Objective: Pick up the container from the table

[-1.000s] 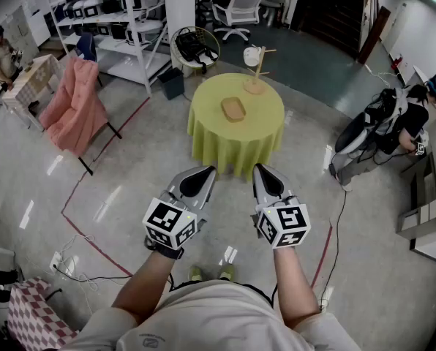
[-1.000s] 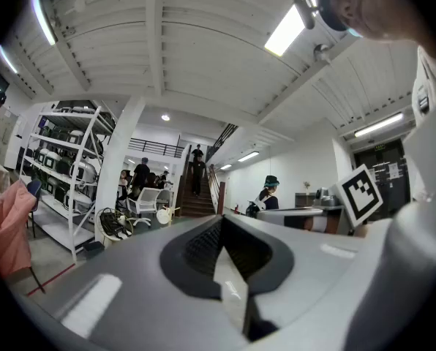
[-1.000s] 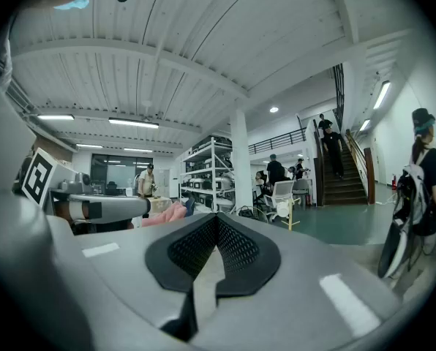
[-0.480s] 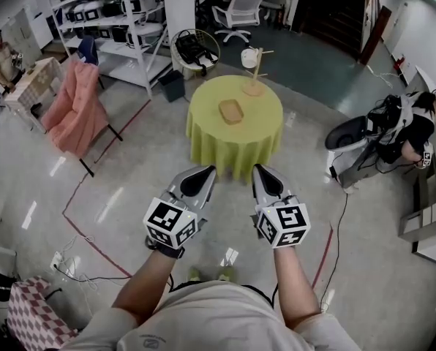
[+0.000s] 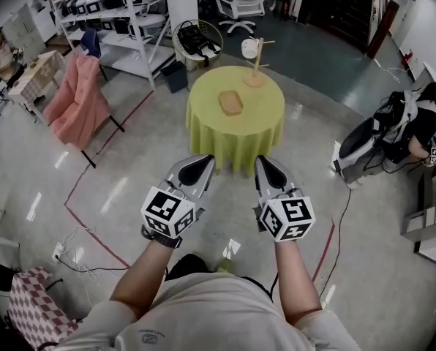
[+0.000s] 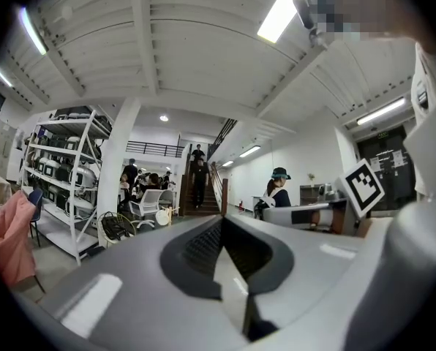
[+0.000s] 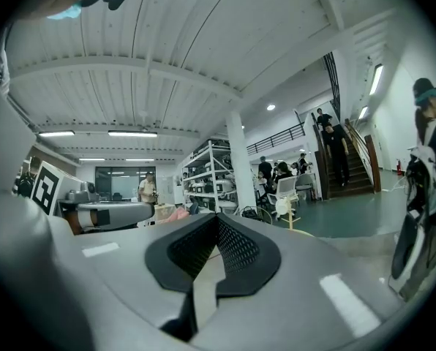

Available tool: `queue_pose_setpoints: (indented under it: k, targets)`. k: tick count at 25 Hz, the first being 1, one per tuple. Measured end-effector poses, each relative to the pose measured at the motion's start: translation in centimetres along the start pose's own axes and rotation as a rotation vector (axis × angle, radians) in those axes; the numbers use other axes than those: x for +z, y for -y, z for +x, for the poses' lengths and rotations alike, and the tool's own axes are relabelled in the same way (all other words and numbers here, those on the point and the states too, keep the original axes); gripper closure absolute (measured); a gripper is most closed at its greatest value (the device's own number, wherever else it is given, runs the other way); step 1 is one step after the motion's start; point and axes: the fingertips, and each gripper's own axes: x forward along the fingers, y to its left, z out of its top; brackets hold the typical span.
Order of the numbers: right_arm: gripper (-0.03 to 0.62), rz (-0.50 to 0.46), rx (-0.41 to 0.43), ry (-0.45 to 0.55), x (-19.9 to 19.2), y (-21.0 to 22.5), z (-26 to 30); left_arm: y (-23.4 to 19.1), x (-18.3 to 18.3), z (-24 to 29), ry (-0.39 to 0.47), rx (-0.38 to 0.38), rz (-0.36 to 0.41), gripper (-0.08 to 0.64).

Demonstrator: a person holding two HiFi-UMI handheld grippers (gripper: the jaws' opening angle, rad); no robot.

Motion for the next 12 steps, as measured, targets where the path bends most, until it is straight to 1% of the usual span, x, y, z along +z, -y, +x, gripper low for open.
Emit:
queue_pose_setpoints:
  k: [6, 12]
  targets:
    - [0.583, 0.019, -0.018, -0.007, -0.3, 2.1, 1.4, -0.8, -0.9, 2.6, -0.022, -0.020, -0.002, 0.554]
    - [0.583, 0.021, -0.036, -0.024, -0.8, 4.1, 4.8, -3.2, -2.0, 6.3, -0.038, -0.049, -0.016, 0.554]
